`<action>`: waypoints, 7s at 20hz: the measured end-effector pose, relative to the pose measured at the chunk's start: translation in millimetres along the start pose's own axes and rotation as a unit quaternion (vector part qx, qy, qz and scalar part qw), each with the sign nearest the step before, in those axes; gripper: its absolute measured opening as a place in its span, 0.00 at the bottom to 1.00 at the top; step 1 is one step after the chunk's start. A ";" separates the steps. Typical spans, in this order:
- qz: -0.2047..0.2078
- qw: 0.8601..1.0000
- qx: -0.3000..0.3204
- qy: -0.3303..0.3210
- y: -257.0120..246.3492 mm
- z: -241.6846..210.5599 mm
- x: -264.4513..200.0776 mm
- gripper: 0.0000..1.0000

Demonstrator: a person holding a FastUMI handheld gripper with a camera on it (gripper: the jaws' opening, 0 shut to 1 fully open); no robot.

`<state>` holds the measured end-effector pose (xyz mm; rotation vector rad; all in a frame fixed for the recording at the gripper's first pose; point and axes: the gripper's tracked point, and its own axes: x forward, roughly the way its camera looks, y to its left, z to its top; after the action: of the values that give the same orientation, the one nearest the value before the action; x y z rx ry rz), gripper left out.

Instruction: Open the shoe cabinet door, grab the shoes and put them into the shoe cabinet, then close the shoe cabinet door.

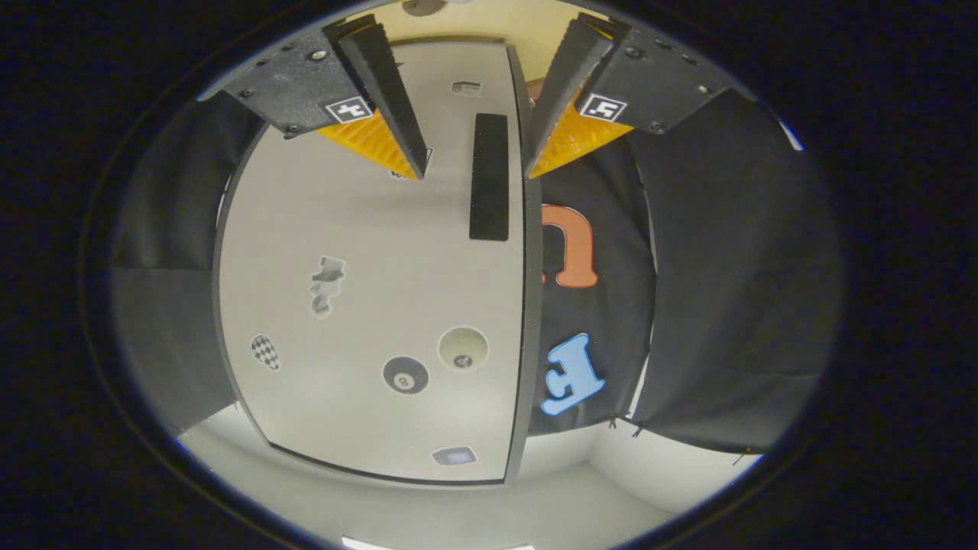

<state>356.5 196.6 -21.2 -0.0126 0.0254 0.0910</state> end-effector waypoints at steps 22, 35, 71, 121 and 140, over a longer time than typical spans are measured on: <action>0.016 0.999 0.013 0.046 14.5 -26.7 -0.4 0.30; 0.022 0.999 0.025 0.042 -27.9 -25.0 -115.2 0.27; 0.007 0.999 0.038 0.030 -310.8 -42.5 -243.1 0.04; 0.041 0.930 0.085 0.355 -41.2 -465.5 -105.6 0.93; 0.006 0.925 0.082 0.371 -62.1 -468.6 -43.9 0.08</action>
<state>306.8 124.3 -487.9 0.1221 0.7927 0.0918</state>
